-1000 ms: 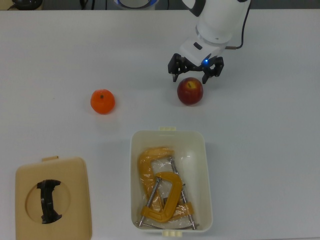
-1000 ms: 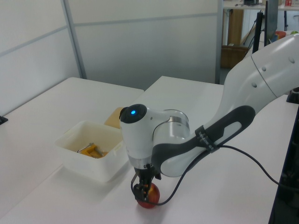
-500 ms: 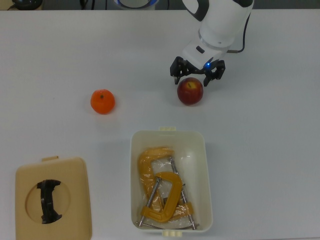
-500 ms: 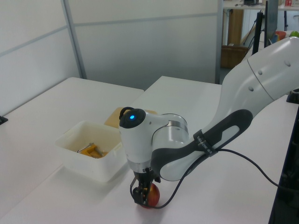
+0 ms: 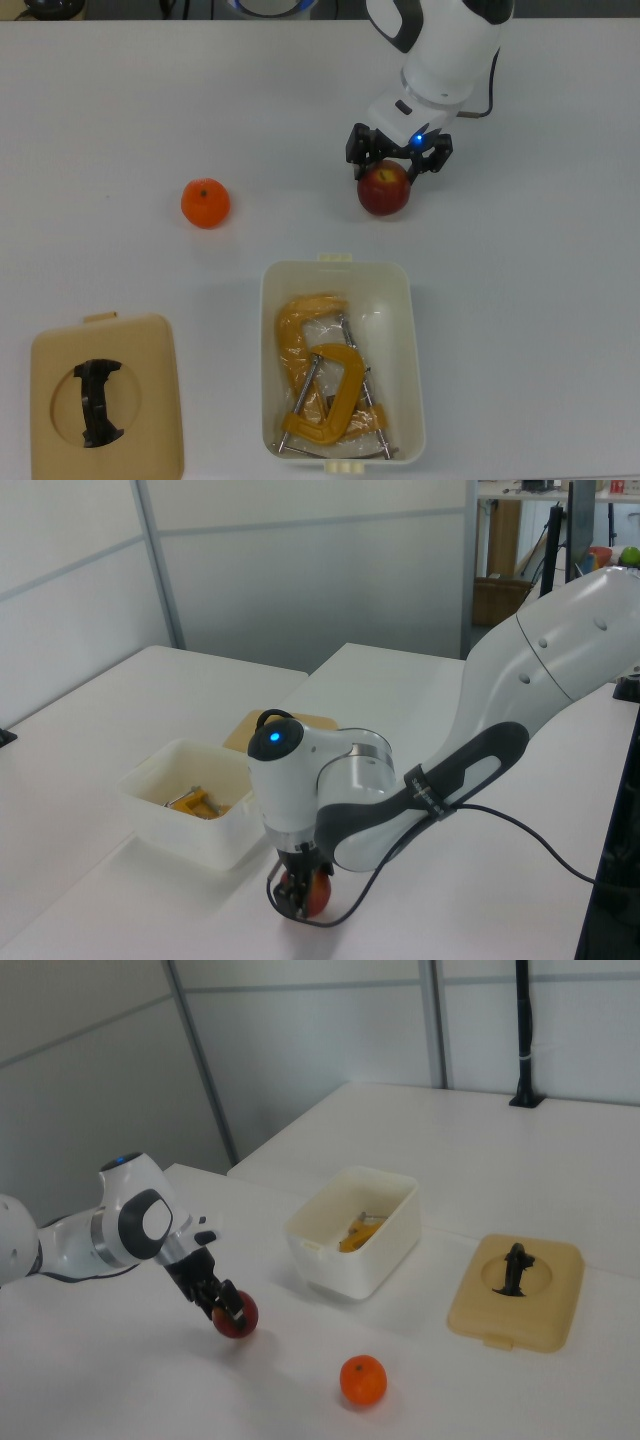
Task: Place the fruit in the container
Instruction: 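Carry the apple over the white container and release it inside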
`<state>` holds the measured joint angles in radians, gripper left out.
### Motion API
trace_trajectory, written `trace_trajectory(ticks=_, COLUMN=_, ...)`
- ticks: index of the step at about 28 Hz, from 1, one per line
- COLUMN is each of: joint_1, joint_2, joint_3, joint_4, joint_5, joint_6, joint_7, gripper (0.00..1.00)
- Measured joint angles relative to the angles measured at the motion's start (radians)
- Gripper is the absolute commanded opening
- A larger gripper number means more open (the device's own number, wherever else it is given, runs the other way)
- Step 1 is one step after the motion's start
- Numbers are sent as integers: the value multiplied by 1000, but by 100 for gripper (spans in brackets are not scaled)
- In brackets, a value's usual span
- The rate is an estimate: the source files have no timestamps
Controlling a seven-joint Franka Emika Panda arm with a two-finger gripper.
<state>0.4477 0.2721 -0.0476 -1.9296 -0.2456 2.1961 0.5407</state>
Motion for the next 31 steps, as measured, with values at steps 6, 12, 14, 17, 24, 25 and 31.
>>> trace_trajectory(ticks=6, joint_1=-23, joint_2=-24, joint_3=-7, joint_4=94, joint_5=2, joint_6=1, joint_7=21, gripper=0)
trace_trajectory(ticks=12, joint_1=-87, joint_2=-57, joint_3=-9, joint_4=186, joint_5=23, joint_6=1, joint_7=62, gripper=0)
trace_trajectory(ticks=14, joint_1=-112, joint_2=-57, joint_3=-9, joint_4=221, joint_5=25, joint_6=1, joint_7=87, gripper=0)
trace_trajectory(ticks=17, joint_1=-138, joint_2=-50, joint_3=-9, joint_4=259, joint_5=26, joint_6=1, joint_7=132, gripper=0)
trace_trajectory(ticks=24, joint_1=-175, joint_2=31, joint_3=-10, joint_4=334, joint_5=19, joint_6=90, joint_7=272, gripper=4)
trace_trajectory(ticks=25, joint_1=-177, joint_2=48, joint_3=-9, joint_4=342, joint_5=16, joint_6=100, joint_7=286, gripper=19)
trace_trajectory(ticks=31, joint_1=-187, joint_2=150, joint_3=-10, joint_4=412, joint_5=-24, joint_6=127, joint_7=387, gripper=100)
